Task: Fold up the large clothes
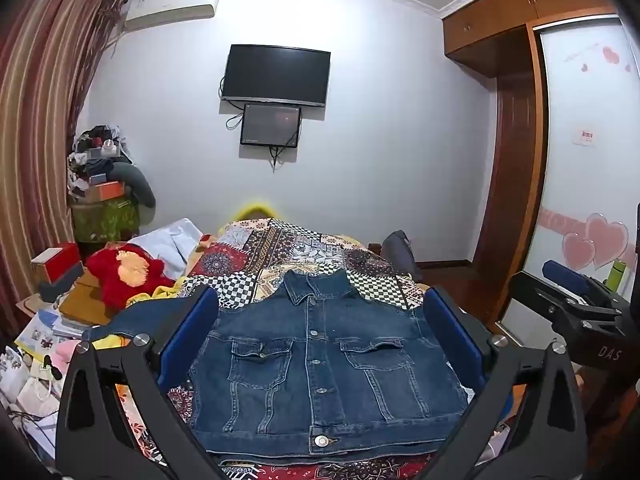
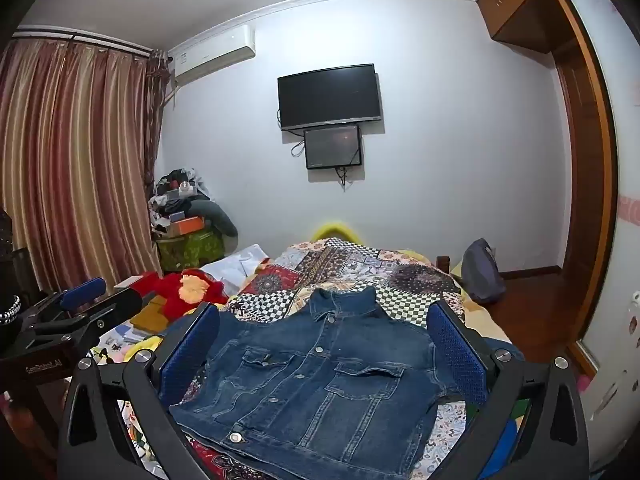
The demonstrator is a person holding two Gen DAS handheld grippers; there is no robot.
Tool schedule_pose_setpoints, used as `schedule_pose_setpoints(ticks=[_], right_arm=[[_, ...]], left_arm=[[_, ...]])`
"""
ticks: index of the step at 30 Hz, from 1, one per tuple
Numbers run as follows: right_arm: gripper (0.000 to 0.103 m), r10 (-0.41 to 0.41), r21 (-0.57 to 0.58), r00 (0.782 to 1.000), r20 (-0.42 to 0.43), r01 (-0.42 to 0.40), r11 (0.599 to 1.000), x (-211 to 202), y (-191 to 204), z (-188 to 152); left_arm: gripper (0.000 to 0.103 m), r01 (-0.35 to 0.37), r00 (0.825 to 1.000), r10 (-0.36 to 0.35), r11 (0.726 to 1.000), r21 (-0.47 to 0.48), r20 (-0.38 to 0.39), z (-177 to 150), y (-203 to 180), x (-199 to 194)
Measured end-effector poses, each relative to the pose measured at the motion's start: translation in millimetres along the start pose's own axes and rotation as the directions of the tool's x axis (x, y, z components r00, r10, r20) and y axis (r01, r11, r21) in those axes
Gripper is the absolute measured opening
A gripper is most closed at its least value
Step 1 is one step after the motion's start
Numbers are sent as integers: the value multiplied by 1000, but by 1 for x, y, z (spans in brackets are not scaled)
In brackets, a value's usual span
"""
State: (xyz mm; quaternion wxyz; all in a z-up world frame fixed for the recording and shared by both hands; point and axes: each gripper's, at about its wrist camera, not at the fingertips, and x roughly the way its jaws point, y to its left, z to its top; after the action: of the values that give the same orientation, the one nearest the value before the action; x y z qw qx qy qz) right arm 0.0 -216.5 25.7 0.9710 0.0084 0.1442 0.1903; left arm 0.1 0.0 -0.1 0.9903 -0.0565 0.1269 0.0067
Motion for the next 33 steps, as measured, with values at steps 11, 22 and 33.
schedule_pose_setpoints(ticks=[11,22,33], right_arm=[[103,0,-5,1000,2,0,1000,2,1,-1],[103,-1,-1,1000,-2,1,1000,5,0,-3],[103,-4,4,1000,-1,4,1000,7,-3,-7]], left_arm=[[103,3,1000,-3,1000,-1,-7,-5,-3,7],[103,11,1000,-11,1000,14,-3,-4,-3,5],[103,11,1000,-11,1000,19,6,-2,-5,2]])
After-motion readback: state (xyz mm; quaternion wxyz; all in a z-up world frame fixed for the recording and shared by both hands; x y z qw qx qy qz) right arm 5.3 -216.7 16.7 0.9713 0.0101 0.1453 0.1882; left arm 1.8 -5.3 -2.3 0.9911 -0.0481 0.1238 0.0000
